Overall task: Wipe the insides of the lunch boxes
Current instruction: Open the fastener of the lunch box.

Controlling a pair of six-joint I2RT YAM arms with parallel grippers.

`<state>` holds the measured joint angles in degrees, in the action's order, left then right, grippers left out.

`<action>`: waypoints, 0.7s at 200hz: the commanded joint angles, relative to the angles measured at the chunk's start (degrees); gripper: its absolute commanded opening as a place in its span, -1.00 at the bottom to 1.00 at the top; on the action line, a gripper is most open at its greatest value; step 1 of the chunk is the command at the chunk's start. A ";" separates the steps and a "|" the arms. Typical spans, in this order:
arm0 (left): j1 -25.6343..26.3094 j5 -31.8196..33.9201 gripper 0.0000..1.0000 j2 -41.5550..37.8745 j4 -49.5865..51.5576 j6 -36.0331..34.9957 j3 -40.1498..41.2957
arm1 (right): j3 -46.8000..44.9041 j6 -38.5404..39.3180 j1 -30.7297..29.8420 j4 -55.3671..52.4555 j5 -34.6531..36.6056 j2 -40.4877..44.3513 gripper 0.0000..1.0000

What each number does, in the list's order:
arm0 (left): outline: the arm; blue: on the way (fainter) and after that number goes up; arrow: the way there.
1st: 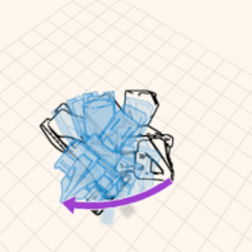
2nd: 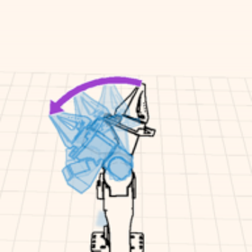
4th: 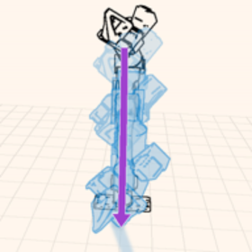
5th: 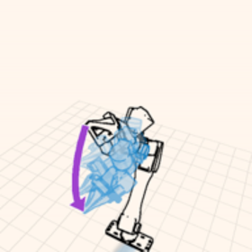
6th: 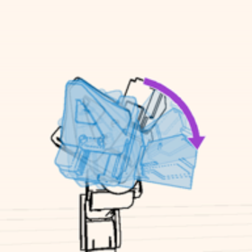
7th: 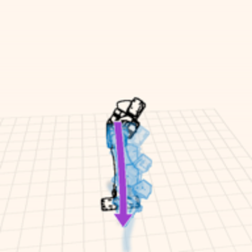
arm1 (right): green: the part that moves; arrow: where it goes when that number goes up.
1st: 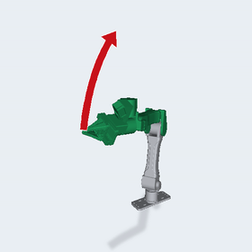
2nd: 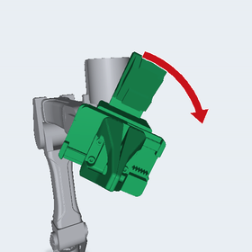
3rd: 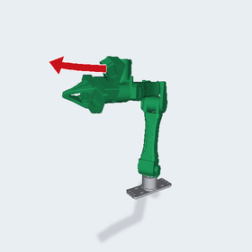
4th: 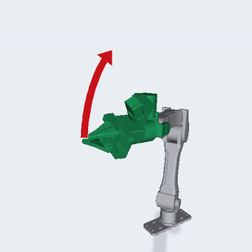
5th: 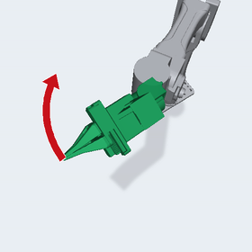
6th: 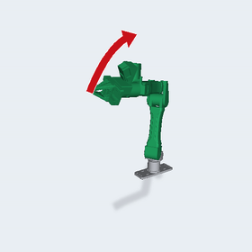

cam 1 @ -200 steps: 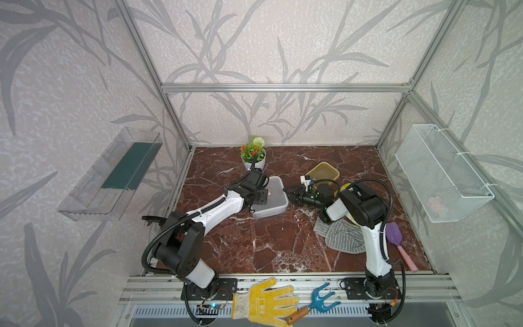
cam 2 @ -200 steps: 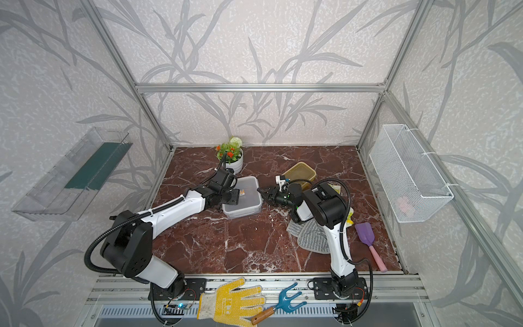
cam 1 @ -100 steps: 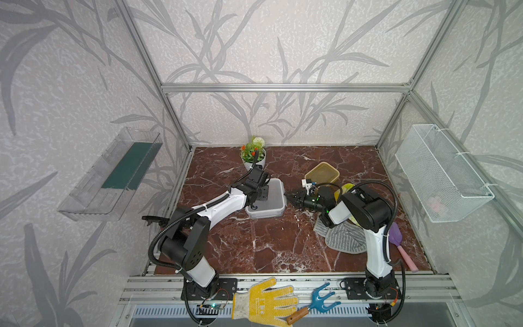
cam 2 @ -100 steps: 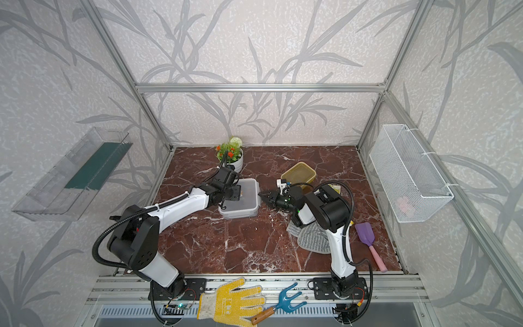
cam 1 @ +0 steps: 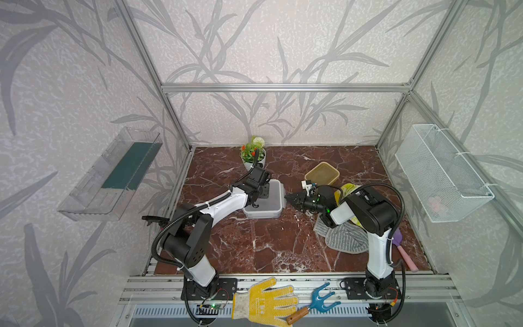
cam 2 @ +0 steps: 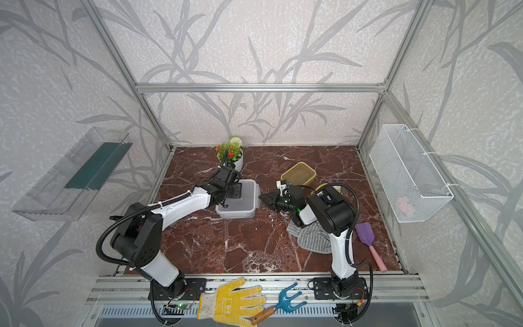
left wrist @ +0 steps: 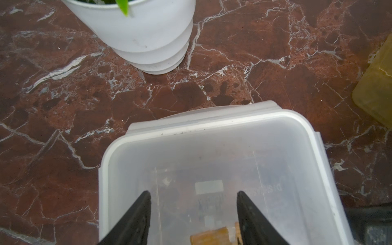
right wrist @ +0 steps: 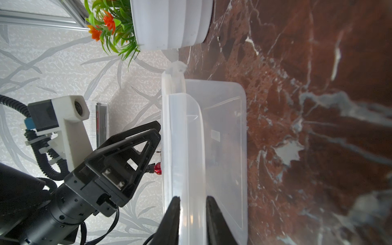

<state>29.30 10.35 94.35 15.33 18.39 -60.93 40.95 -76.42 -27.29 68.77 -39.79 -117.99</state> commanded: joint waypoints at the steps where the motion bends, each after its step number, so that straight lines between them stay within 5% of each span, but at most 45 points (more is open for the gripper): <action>1: 0.14 -2.68 0.28 -1.87 9.04 2.39 3.86 | -0.40 1.85 0.66 1.39 -1.84 1.51 -0.48; 49: 0.03 0.58 0.42 -12.53 10.12 5.95 4.22 | 1.16 5.39 0.66 -4.35 -2.93 1.71 -0.24; 90: -0.97 2.96 0.68 -21.84 9.86 7.82 7.81 | 2.97 1.75 0.54 2.02 -4.48 -2.63 -0.03; 140: -10.22 -6.50 0.72 -24.56 7.53 12.31 15.08 | 3.51 4.54 -0.44 -3.47 -4.57 3.25 0.01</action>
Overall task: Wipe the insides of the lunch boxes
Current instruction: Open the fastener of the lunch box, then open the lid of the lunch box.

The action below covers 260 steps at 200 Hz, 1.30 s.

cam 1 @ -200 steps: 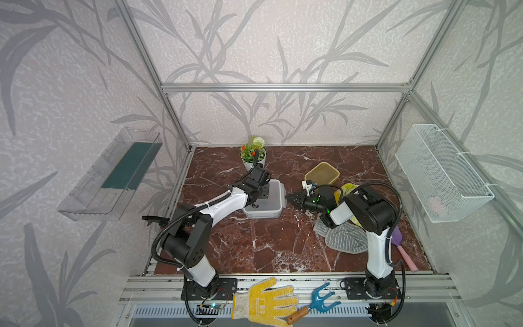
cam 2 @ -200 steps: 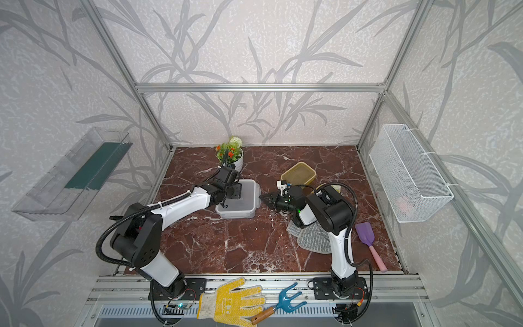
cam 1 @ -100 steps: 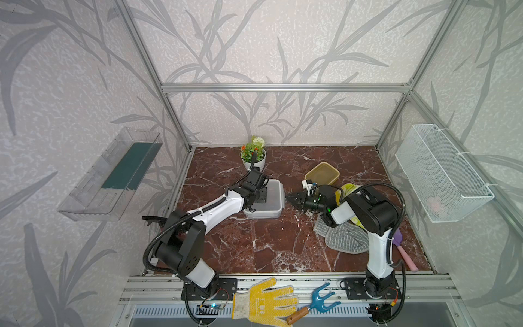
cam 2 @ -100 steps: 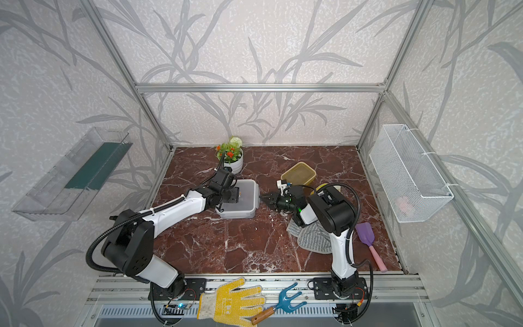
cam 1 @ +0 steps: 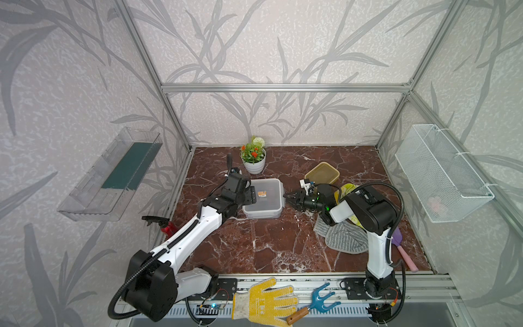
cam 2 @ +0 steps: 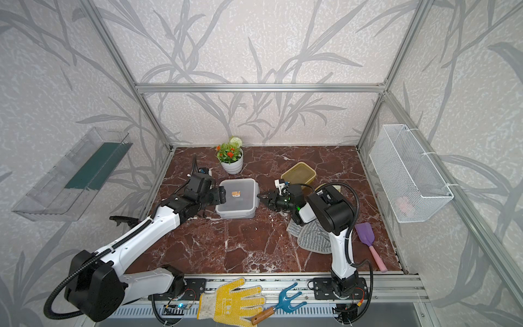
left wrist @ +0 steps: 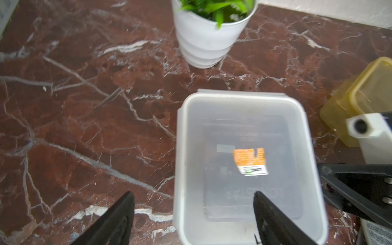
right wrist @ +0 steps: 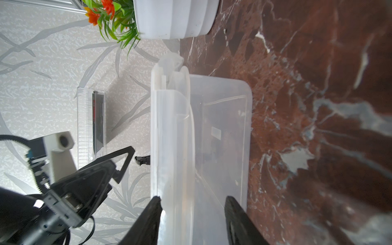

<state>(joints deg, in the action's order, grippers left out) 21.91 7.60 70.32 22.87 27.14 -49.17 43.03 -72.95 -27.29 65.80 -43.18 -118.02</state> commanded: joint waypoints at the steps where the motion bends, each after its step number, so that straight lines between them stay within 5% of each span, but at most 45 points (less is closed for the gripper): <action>1: -2.88 -3.78 0.72 -0.54 -0.10 3.59 3.44 | 1.49 1.01 -0.46 -0.41 -1.24 3.30 0.00; 86: -7.50 -22.05 0.75 6.36 -12.63 5.65 5.86 | 3.64 1.24 -1.40 -5.45 -0.91 9.71 -0.17; 154: -6.89 -31.94 0.75 12.06 -19.90 8.32 0.93 | 12.61 15.32 -2.99 -34.26 1.34 22.53 -0.35; 203: -6.44 -32.84 0.75 12.20 -24.85 12.02 2.91 | 19.46 19.78 -6.70 -43.32 4.44 22.25 -0.37; 260: -9.10 -25.38 0.76 5.78 -11.58 9.73 2.66 | 35.81 29.71 -14.13 -63.83 14.29 18.44 -0.36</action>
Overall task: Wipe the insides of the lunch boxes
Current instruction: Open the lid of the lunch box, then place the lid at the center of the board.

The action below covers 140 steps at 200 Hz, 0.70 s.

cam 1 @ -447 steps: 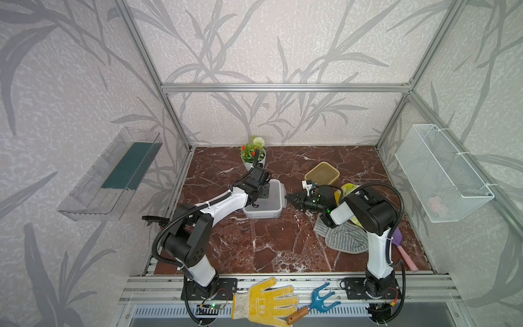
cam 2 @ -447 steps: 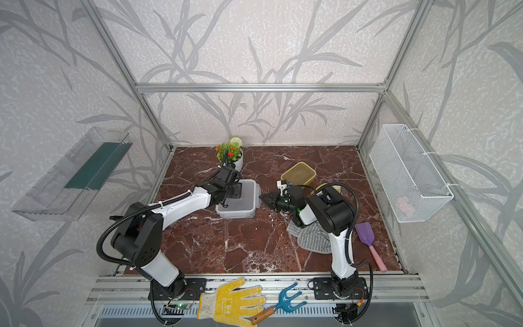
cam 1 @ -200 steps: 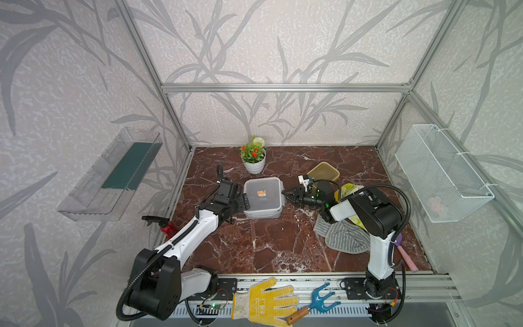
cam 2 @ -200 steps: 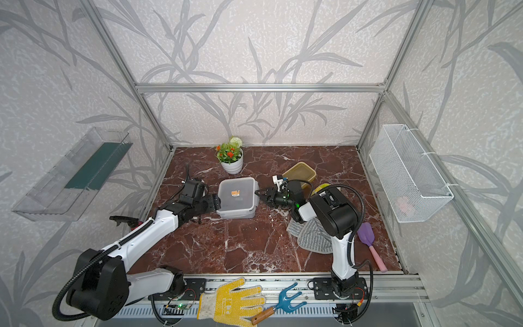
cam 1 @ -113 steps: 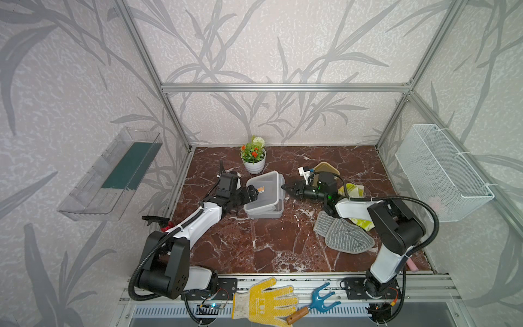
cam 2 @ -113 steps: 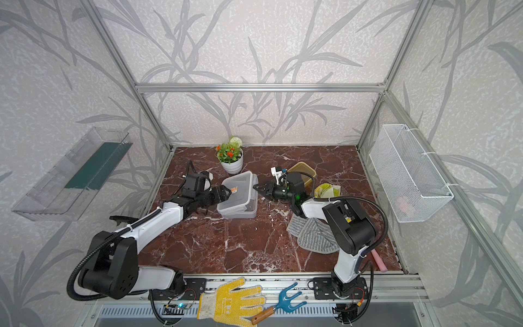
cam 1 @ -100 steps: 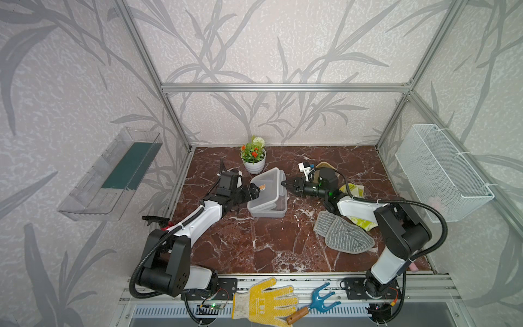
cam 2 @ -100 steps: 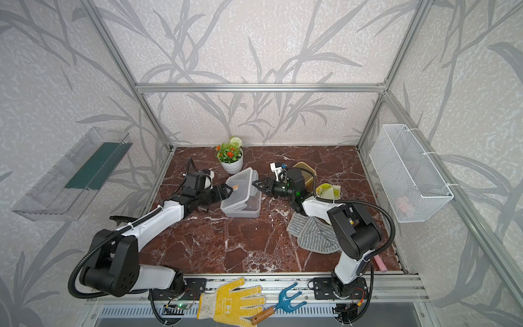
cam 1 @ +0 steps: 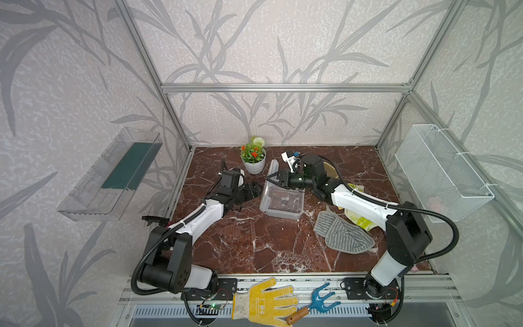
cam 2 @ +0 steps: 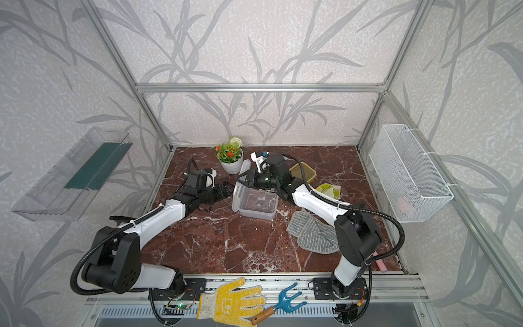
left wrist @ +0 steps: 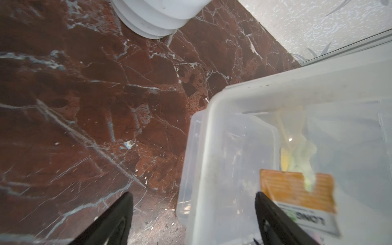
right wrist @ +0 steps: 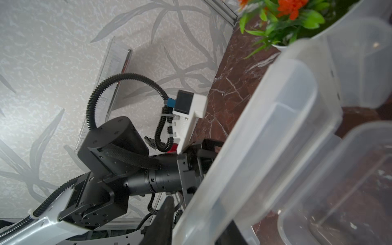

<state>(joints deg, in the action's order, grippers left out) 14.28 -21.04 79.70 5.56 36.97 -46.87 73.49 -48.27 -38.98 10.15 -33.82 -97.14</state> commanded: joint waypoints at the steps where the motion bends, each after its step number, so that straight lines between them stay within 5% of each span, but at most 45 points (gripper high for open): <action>1: -1.51 3.31 0.76 -3.68 5.93 -0.17 0.33 | 5.60 5.07 -2.56 -8.38 5.10 -2.65 -0.36; 86: -6.38 14.43 0.77 -11.76 19.06 -1.39 2.70 | 27.29 13.16 -11.81 -26.32 14.38 -20.27 -0.29; 140: -6.88 34.12 0.81 -30.21 27.87 1.91 3.85 | 39.36 12.07 -16.08 -28.43 13.63 -30.90 -0.05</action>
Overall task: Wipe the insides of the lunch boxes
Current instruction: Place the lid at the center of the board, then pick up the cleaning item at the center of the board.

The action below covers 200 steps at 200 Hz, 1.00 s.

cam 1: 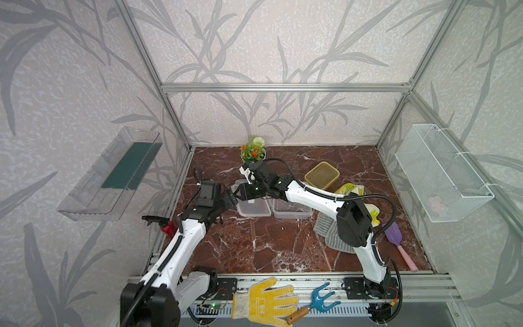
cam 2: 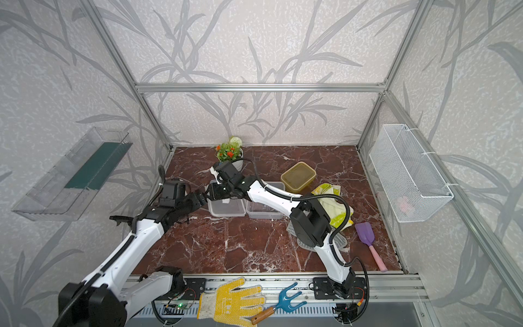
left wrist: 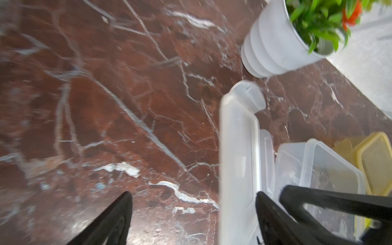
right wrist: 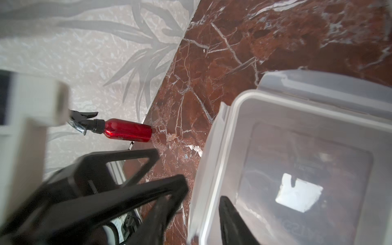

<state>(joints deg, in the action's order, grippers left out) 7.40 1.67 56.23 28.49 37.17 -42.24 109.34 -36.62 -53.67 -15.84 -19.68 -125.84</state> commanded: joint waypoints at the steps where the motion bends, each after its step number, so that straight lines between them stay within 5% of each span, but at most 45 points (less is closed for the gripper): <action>1: 0.00 11.77 0.81 -7.00 5.28 1.69 -0.85 | 3.60 0.42 -1.41 -2.31 -0.66 -2.34 -0.04; 25: -0.23 15.90 0.84 -10.74 9.90 -0.01 -3.64 | 8.25 1.64 -2.18 -3.43 -2.10 -3.88 0.23; 53: 0.01 5.58 0.76 -7.65 5.10 -4.64 -4.59 | 7.81 8.15 -1.67 -10.53 4.76 2.00 0.31; 73: 2.37 4.03 0.66 -3.42 4.51 -3.92 -5.97 | -2.42 10.73 1.10 -11.62 10.86 10.79 0.35; 94: 10.59 7.54 0.66 0.95 1.05 -4.39 -6.50 | -14.52 13.11 5.33 -11.20 14.89 20.82 0.38; 137: 22.25 9.22 0.62 20.30 -2.56 -7.20 -15.69 | -35.56 16.66 12.14 -11.47 28.82 38.73 0.46; 200: 28.60 6.82 0.54 40.53 -2.04 -8.90 -27.92 | -56.16 10.83 27.56 -16.29 30.17 55.77 0.46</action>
<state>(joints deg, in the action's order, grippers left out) 34.92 8.34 94.04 25.65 28.88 -67.48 58.35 -22.17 -29.65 -27.97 8.03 -76.27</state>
